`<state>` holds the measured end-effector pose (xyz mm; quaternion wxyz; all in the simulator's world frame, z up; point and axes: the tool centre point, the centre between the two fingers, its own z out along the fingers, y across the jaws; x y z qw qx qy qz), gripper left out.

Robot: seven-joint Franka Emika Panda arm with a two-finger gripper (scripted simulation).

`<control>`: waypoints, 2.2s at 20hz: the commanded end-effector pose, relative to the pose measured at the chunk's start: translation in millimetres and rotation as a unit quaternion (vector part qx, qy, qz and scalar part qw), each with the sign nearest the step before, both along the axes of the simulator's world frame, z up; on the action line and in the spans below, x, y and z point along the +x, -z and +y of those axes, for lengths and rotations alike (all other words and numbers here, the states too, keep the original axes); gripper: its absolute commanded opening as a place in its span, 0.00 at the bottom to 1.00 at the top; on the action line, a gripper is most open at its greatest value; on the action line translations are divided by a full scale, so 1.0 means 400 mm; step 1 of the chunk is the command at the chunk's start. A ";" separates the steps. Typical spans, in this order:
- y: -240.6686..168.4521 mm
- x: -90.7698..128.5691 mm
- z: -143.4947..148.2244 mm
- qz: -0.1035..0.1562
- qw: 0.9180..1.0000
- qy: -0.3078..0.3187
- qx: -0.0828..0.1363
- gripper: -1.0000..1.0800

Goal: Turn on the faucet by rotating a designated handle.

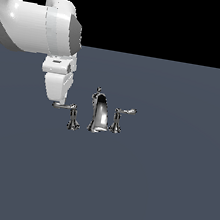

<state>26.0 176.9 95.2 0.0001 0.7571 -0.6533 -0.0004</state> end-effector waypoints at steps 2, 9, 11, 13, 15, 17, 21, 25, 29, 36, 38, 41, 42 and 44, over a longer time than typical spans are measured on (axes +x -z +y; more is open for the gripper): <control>0.000 -0.020 0.005 0.000 1.000 0.000 0.000 0.00; 0.000 -0.075 0.018 0.000 1.000 0.000 0.000 0.00; 0.000 -0.091 0.021 0.000 1.000 0.000 0.000 0.00; 0.000 -0.107 0.025 0.000 1.000 0.000 0.000 0.00; 0.000 -0.114 0.027 0.000 1.000 0.000 0.000 0.00; 0.000 -0.099 0.004 -0.005 1.000 0.006 -0.003 0.00; 0.000 -0.130 -0.007 -0.004 1.000 0.004 -0.002 0.00; 0.000 -0.160 -0.017 -0.003 1.000 0.003 -0.001 0.00; 0.000 -0.192 -0.028 -0.002 1.000 0.002 -0.001 0.00; 0.001 -0.215 -0.045 -0.002 1.000 -0.003 0.000 0.00; 0.000 -0.222 -0.069 -0.002 1.000 -0.002 0.000 0.00; 0.000 -0.233 -0.107 -0.001 1.000 -0.001 0.000 0.00; 0.000 -0.237 -0.119 -0.001 1.000 -0.001 0.000 0.00; 0.000 -0.245 -0.145 -0.001 1.000 0.000 0.000 0.00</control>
